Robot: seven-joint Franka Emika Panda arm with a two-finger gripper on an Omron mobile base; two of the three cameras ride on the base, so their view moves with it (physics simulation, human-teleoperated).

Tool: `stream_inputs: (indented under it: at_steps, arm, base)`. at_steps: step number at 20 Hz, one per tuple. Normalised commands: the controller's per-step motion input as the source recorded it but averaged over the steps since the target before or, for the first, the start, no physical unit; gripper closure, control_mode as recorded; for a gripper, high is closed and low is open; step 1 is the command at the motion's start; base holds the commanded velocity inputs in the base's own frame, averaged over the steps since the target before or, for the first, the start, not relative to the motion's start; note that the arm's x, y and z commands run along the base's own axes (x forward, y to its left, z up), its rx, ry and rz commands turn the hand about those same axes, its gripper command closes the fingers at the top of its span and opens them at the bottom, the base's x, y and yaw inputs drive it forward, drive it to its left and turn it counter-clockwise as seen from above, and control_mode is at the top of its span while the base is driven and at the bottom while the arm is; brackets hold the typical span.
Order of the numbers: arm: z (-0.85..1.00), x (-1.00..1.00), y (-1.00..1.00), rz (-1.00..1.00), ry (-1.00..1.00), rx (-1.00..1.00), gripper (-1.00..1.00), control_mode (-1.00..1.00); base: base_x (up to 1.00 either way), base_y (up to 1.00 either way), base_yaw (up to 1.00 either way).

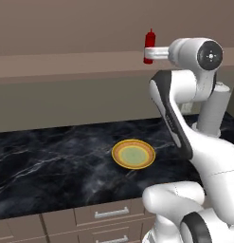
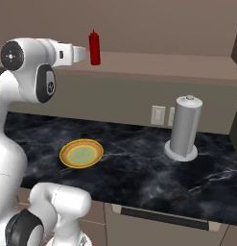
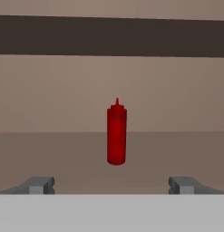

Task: Move the hot dog bun to the plate on the dining table and place the condiment next to that plate. Then navigate to the fridge and take the sausage and place it on the plate as well.

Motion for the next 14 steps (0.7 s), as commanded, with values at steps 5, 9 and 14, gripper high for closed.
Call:
stream_inputs:
  at_steps: [5, 9, 14]
  arm:
    - [0.02, 0.63, 0.02, 0.0, 0.0, 0.0, -1.0, -1.0]
    - [0.2, 0.61, -0.07, 0.0, 0.05, 0.0, -1.0, -1.0]
    - [0.22, 0.64, -0.03, 0.0, 0.02, 0.01, -1.0, -1.0]
  base:
    - [0.0, 0.0, 0.0]
    - [0.0, 0.0, 0.0]
    - [0.0, 0.0, 0.0]
